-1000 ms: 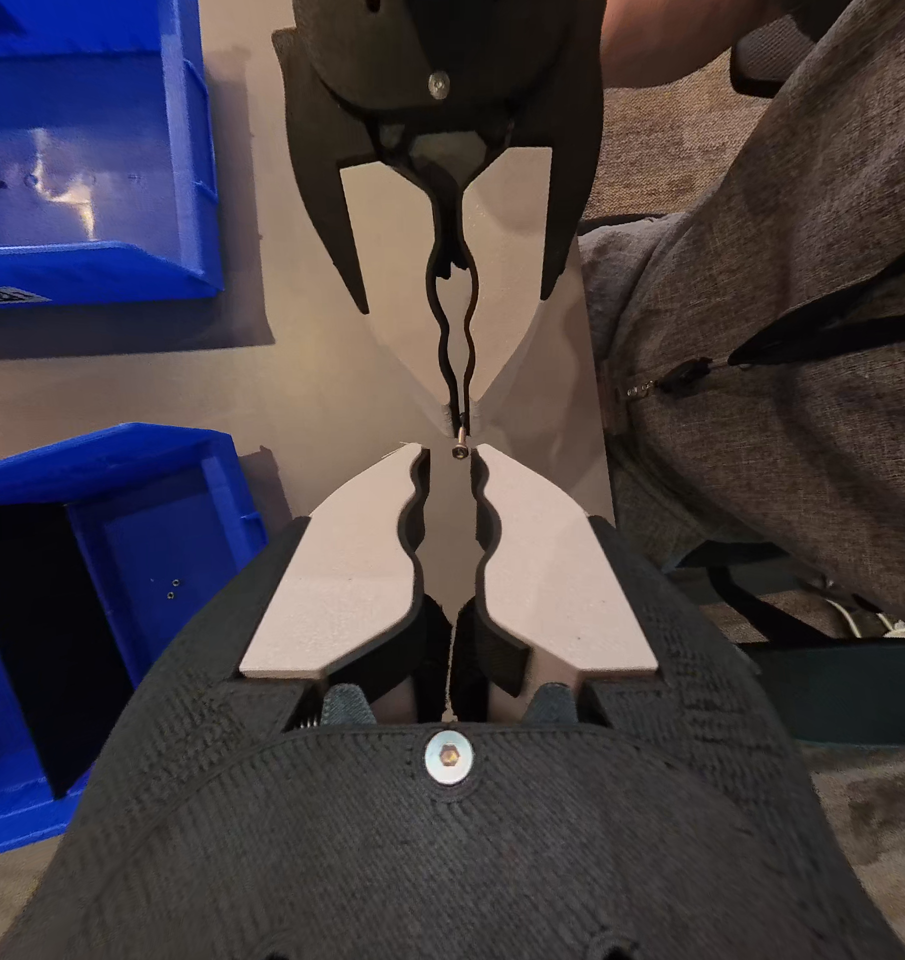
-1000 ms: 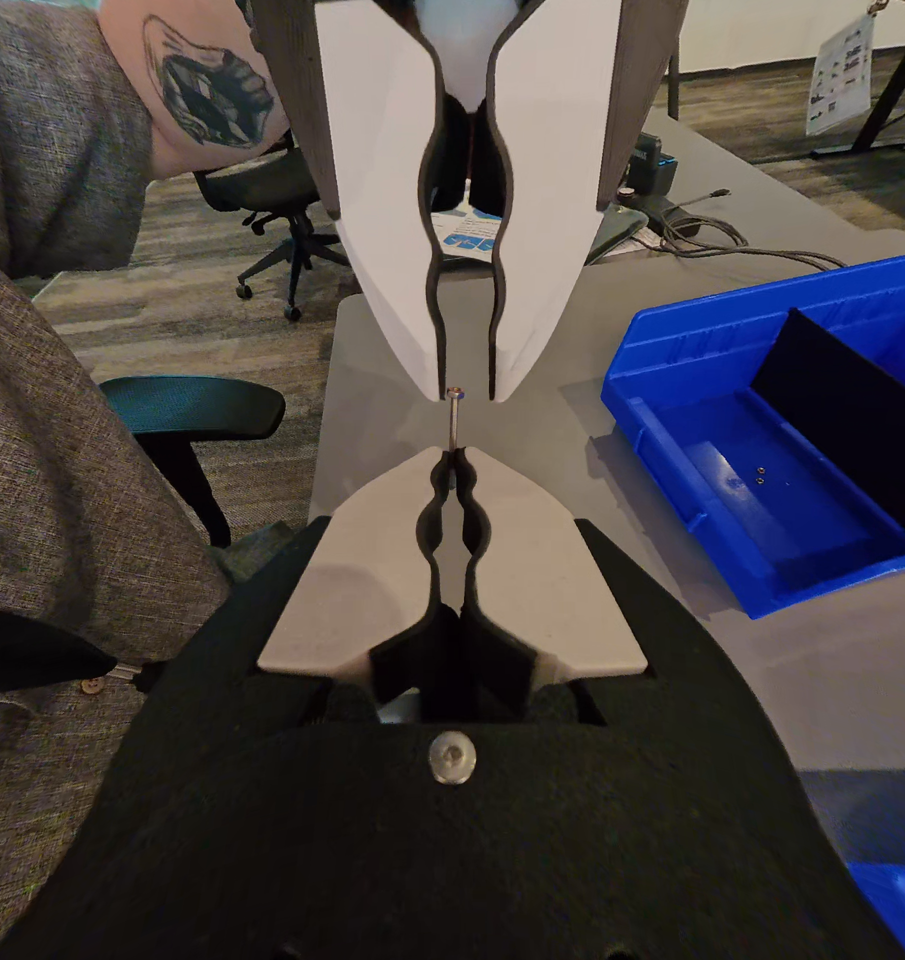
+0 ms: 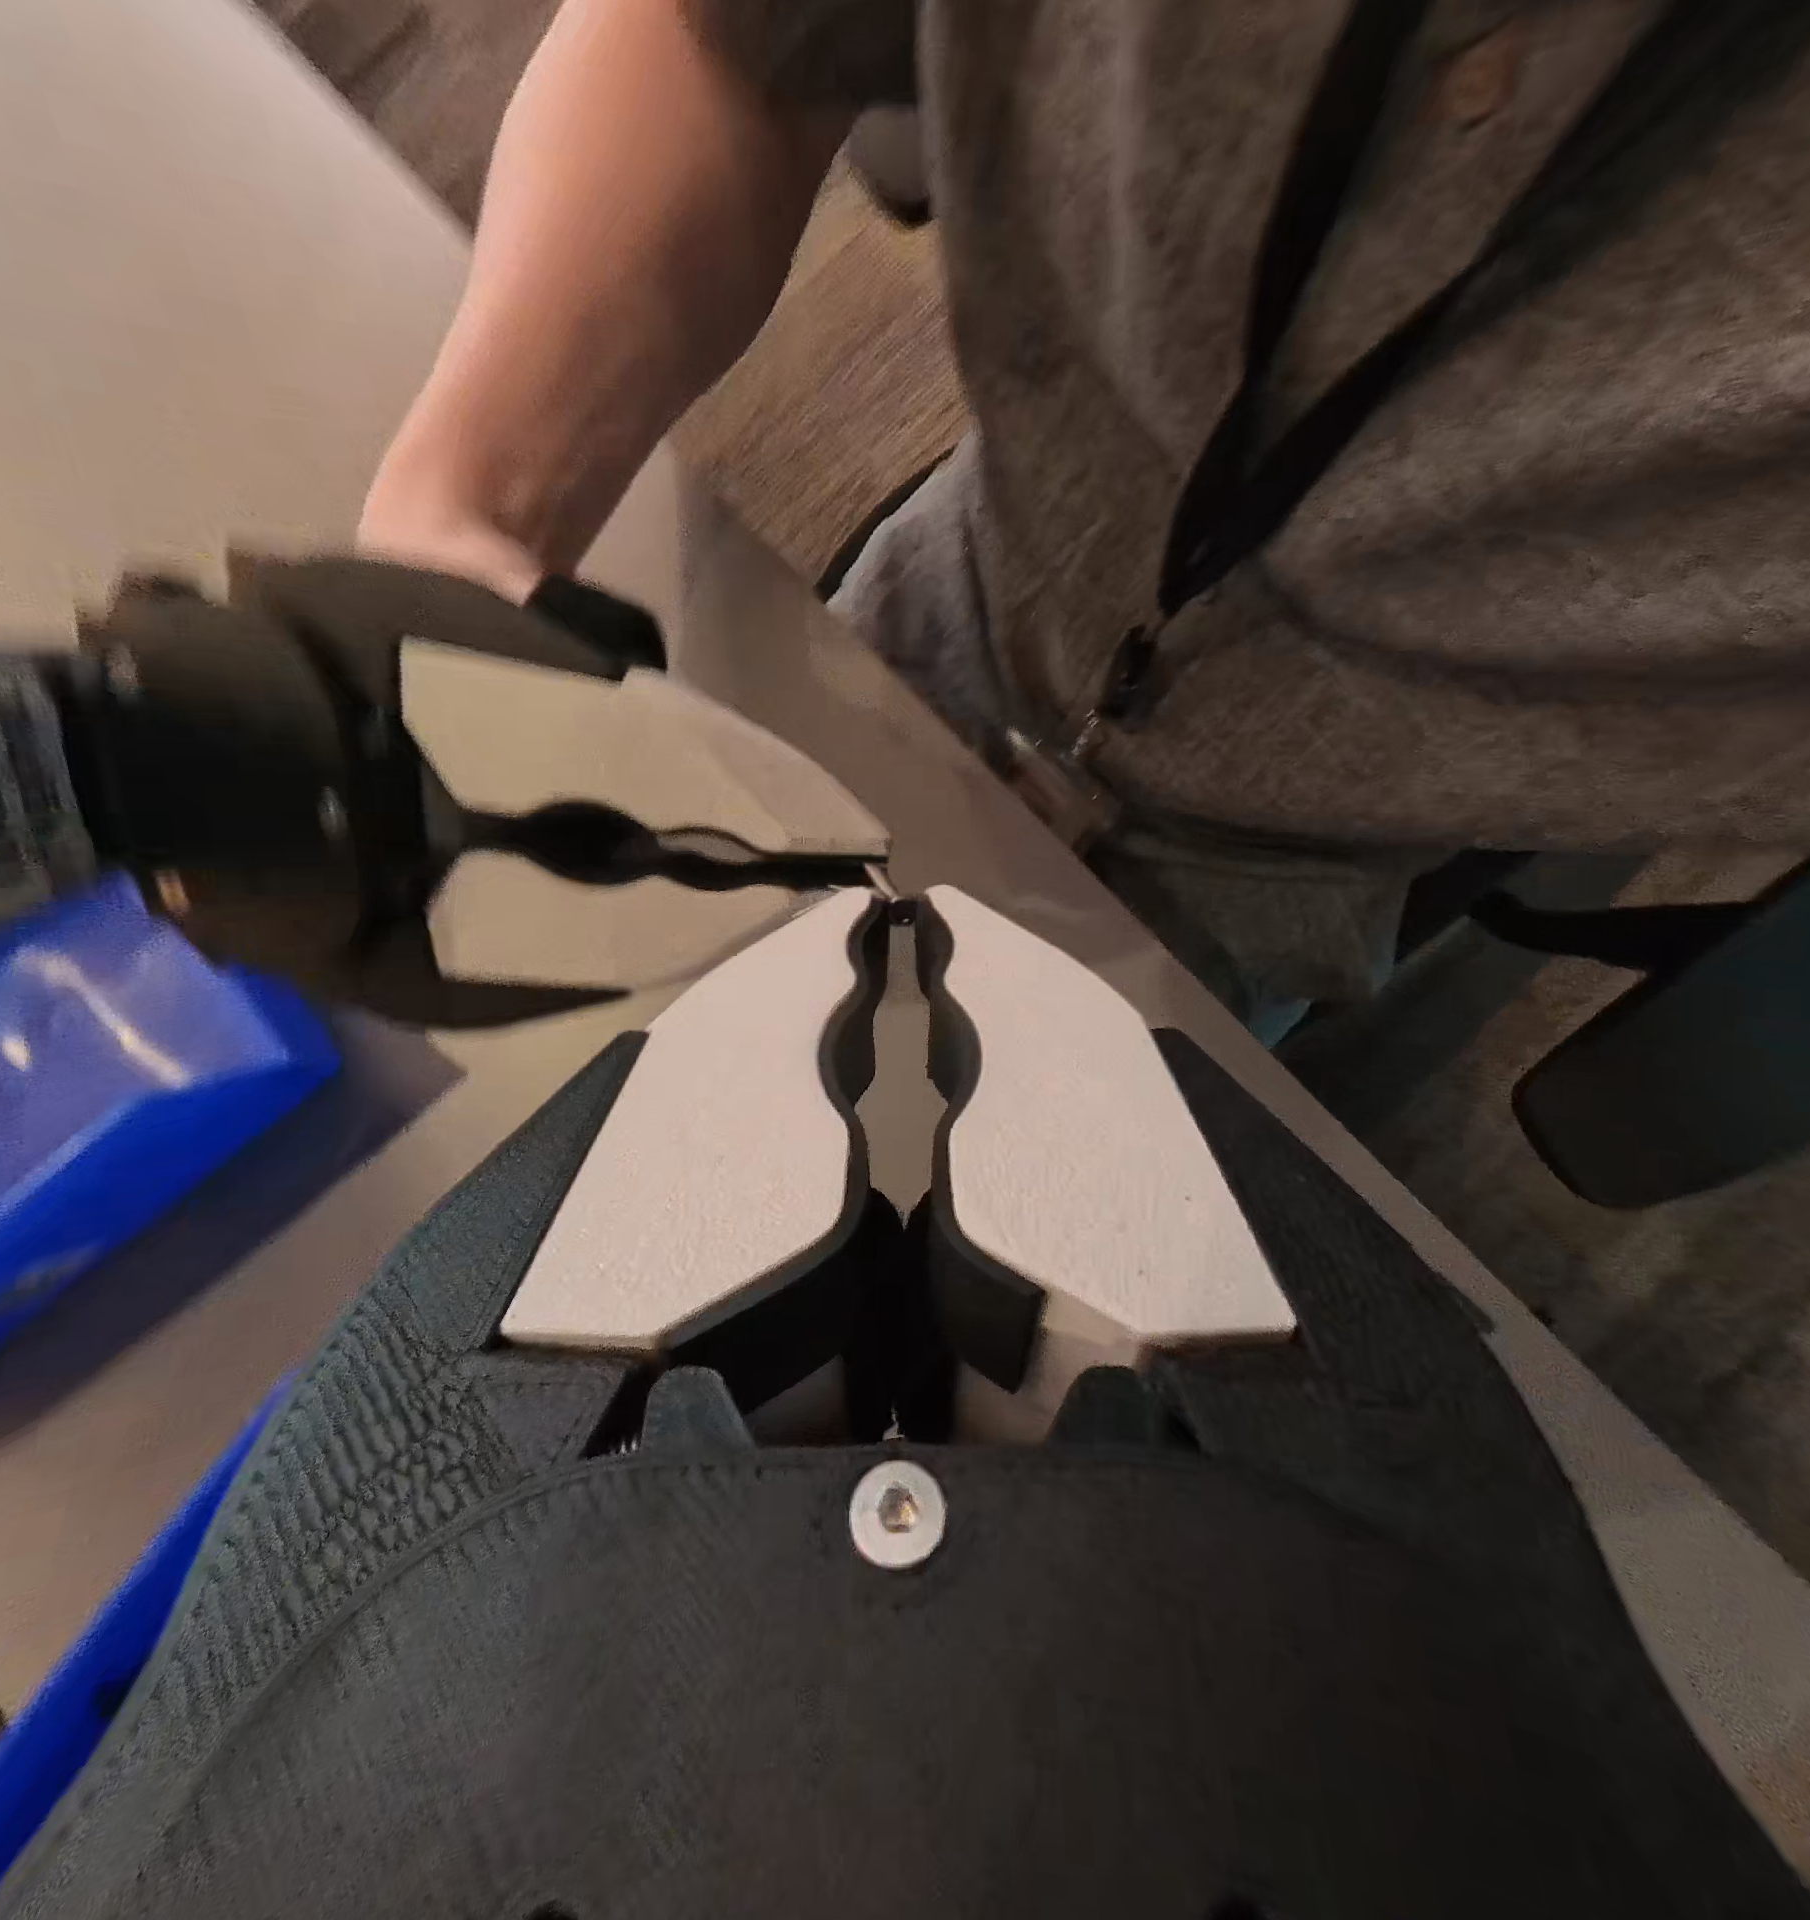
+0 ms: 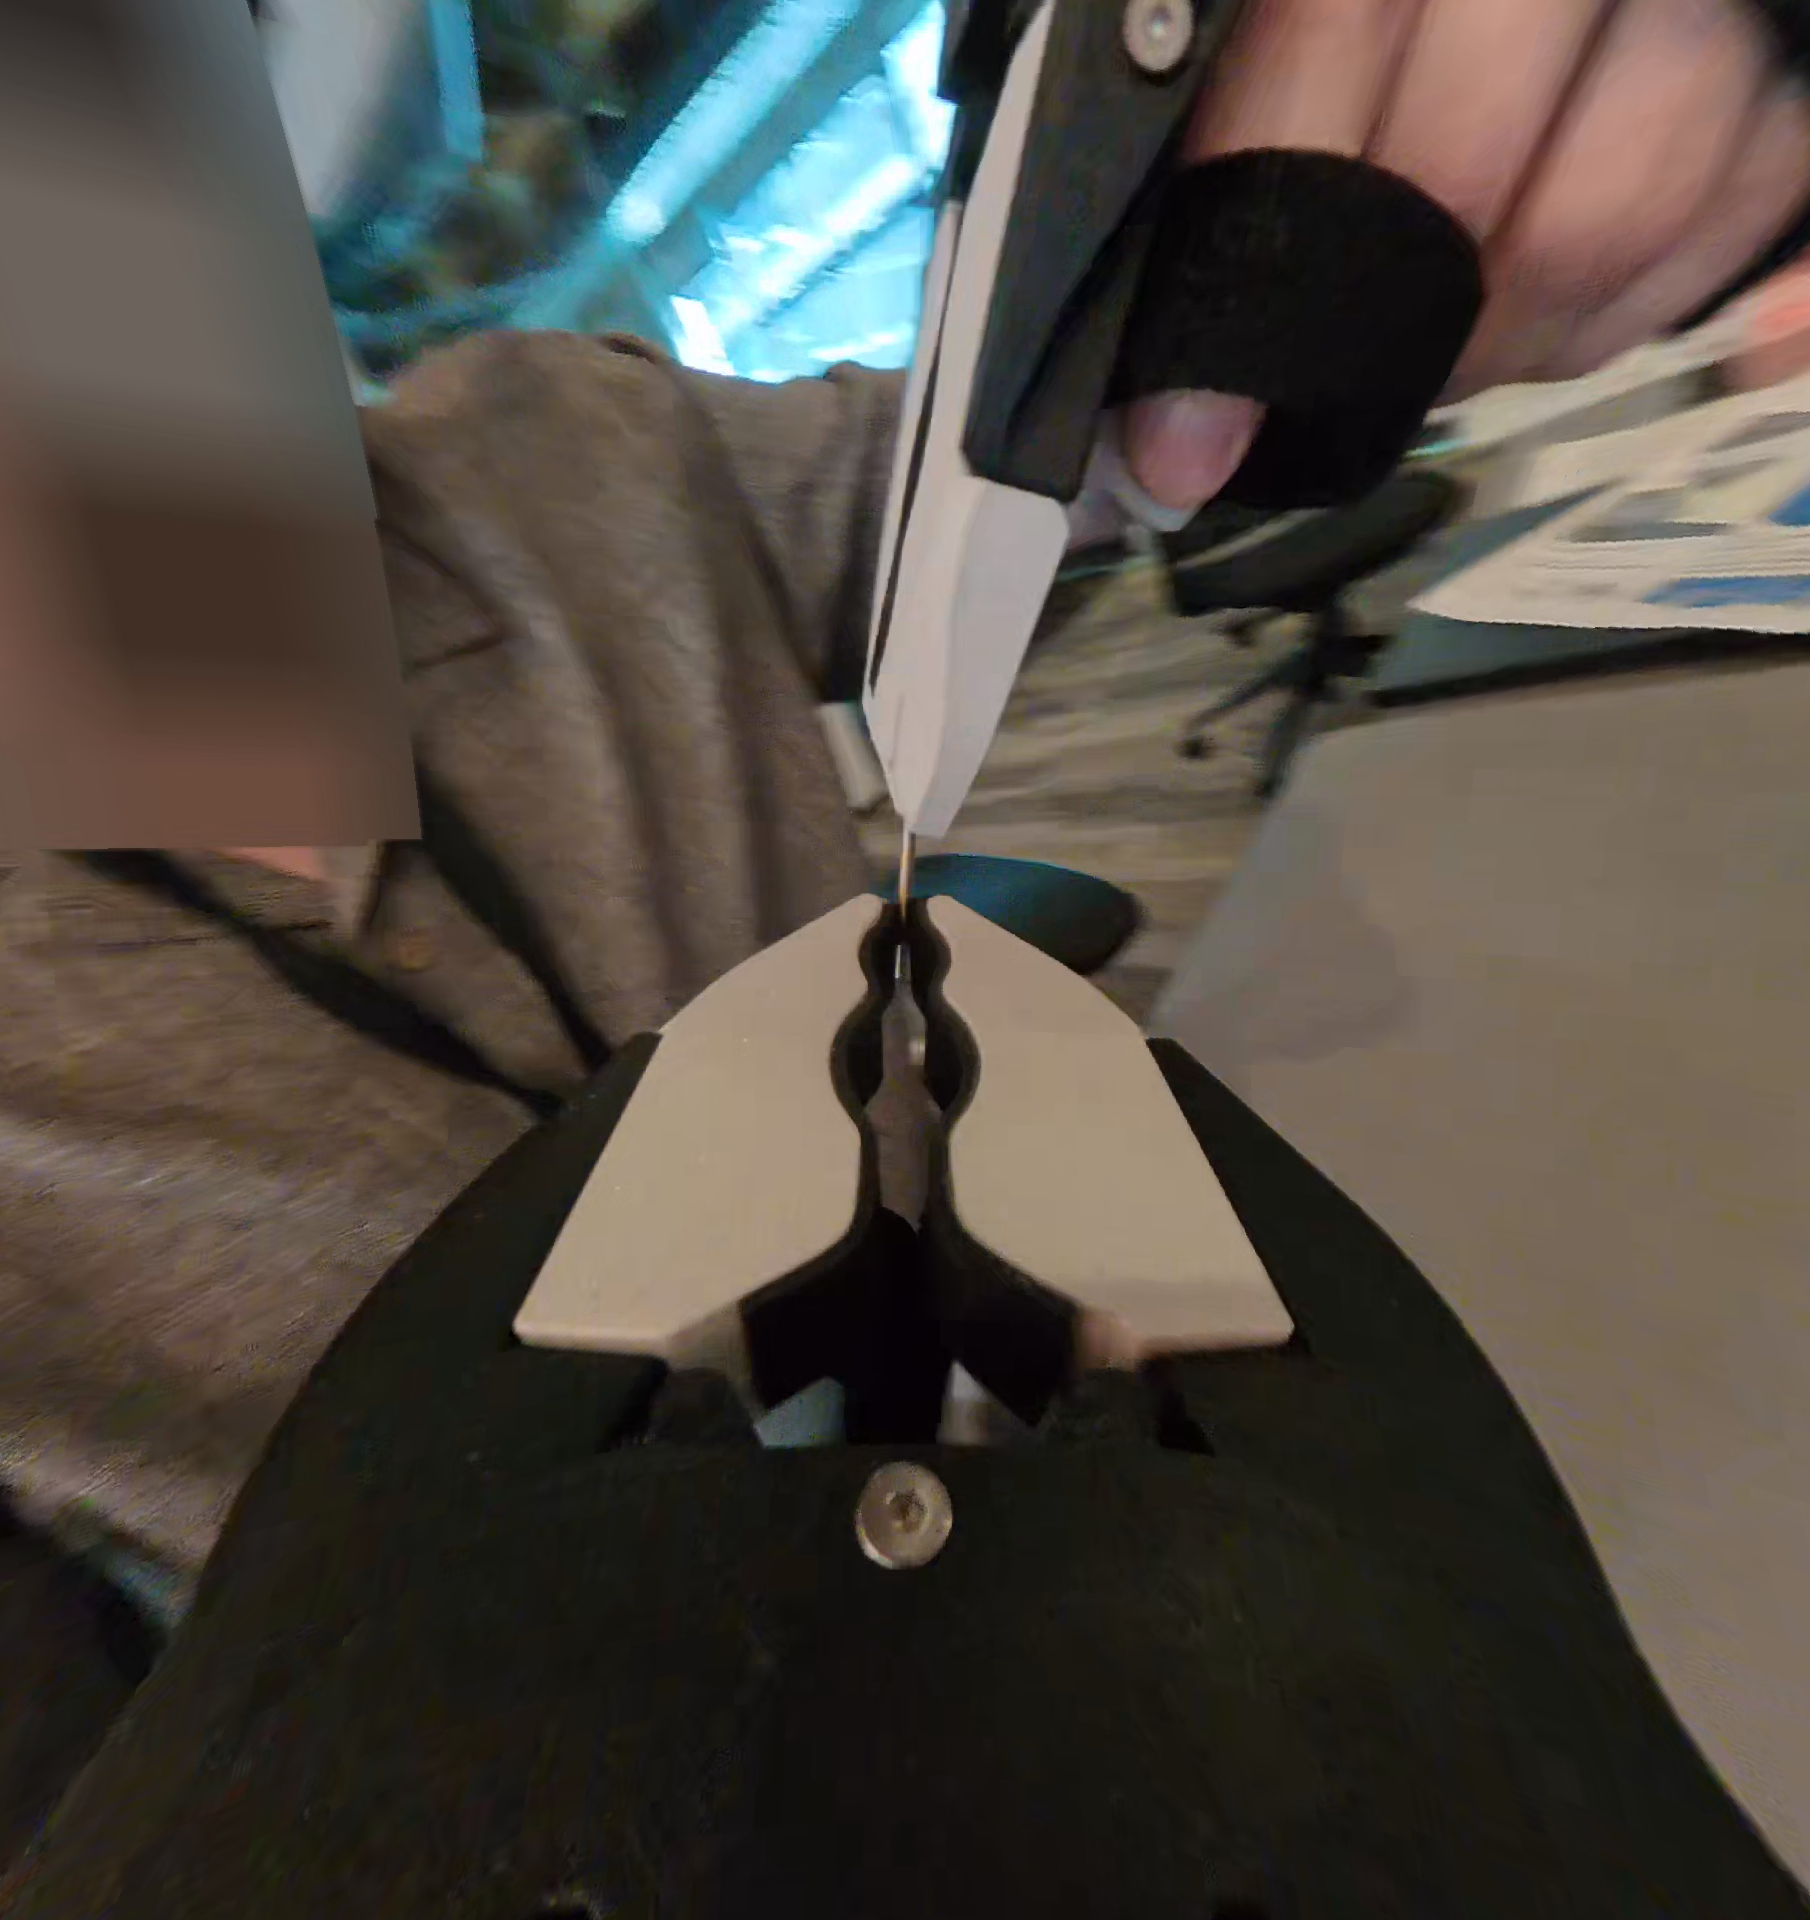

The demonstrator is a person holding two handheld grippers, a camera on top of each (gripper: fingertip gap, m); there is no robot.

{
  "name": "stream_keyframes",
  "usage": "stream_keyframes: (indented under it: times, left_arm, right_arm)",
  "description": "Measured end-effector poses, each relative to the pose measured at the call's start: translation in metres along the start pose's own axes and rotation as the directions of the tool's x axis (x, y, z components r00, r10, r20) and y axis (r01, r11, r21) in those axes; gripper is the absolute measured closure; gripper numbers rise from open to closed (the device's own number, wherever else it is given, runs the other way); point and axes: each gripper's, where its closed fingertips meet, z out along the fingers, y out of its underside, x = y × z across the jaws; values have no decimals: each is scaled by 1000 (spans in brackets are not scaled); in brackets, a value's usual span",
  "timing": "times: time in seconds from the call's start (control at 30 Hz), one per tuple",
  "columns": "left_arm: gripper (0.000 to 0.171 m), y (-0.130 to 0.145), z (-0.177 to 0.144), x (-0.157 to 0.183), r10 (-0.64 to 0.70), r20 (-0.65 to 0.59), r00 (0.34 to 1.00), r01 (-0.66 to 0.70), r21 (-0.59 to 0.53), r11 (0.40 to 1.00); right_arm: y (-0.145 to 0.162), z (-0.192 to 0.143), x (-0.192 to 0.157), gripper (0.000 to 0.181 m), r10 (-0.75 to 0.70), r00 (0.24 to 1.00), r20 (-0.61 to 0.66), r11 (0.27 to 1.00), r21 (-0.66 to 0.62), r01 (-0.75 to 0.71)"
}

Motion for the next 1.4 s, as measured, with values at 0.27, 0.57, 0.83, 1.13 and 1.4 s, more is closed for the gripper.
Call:
stream_keyframes:
  times: [0.27, 0.57, 0.83, 1.13, 1.4]
  left_arm:
    - [166, -13, 0, -4, 112, -7, 994, -112, 15, 994]
    - [152, -8, -10, -8, 13, 63, 998, -13, -2, 1000]
    - [126, 1, -21, -20, -121, 163, 979, 126, -15, 992]
    - [150, 37, -35, -36, -424, 351, 835, 441, 37, 897]
    - [154, 35, -24, -38, -441, 339, 831, 467, 5, 884]
  right_arm:
    - [-3, 8, -17, 179, 68, 962, 263, 994, 67, -88]
    - [-7, 7, -8, 179, 42, 986, 161, 998, 49, -50]
    - [-9, 2, 14, 179, -55, 983, -173, 998, 6, 57]
    - [-7, -32, 46, 179, -310, 635, -708, 950, -260, 174]
    - [-8, -40, 56, 179, -462, 443, -768, 880, -460, 120]
